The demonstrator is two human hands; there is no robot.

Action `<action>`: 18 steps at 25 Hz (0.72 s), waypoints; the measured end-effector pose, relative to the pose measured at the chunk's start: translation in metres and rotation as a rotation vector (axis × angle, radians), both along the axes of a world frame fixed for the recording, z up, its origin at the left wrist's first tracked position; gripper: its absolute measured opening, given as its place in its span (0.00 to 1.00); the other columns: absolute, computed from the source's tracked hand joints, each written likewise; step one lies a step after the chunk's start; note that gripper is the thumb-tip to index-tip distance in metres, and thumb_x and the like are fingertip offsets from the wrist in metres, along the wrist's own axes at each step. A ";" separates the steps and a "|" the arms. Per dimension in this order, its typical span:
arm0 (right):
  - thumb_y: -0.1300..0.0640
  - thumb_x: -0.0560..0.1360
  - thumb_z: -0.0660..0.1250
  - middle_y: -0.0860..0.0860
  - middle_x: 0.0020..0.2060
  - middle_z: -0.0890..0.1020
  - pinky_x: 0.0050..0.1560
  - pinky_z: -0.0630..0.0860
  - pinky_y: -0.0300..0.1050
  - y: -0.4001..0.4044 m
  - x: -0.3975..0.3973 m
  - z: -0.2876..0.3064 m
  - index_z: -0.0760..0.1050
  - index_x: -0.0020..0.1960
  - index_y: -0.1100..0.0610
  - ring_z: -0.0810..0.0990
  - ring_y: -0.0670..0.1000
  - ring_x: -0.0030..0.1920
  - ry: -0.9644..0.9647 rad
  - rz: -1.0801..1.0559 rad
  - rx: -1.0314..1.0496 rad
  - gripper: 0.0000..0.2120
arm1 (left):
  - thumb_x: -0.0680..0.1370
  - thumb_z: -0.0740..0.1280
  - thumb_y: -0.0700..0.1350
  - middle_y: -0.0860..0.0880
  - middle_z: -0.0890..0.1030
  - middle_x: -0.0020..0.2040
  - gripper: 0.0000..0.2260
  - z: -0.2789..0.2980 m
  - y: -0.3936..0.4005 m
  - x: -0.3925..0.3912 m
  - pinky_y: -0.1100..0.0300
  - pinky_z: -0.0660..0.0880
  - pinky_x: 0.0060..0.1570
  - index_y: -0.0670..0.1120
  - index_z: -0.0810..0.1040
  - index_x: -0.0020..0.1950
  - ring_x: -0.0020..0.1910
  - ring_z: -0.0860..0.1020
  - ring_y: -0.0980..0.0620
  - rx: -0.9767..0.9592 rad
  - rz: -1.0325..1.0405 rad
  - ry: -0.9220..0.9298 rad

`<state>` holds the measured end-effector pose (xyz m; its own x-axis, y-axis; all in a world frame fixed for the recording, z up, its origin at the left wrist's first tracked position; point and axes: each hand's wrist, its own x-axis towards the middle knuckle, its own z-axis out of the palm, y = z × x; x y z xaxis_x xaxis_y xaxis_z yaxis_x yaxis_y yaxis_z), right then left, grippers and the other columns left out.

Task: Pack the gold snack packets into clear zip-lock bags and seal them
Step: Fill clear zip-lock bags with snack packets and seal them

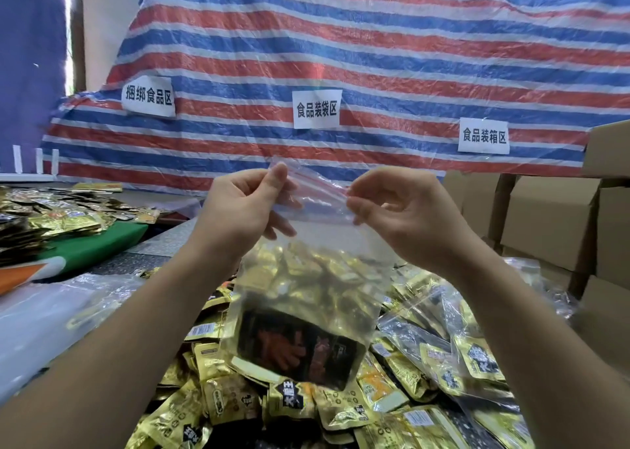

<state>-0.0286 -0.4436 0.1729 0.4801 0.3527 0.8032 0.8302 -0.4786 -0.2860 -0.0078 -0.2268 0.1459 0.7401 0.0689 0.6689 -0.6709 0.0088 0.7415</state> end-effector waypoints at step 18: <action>0.53 0.78 0.64 0.46 0.47 0.78 0.52 0.77 0.47 -0.029 0.084 -0.181 0.78 0.53 0.53 0.77 0.47 0.47 0.338 -0.685 -0.286 0.08 | 0.82 0.58 0.50 0.43 0.85 0.40 0.15 -0.087 0.015 0.033 0.60 0.77 0.25 0.41 0.78 0.47 0.30 0.81 0.49 -0.206 -0.024 0.263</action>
<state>0.0555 -0.4724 -0.0079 0.8639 0.0621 0.4998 0.2172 -0.9413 -0.2583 0.0251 -0.2119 0.0587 0.8885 0.1629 0.4289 -0.4548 0.1900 0.8701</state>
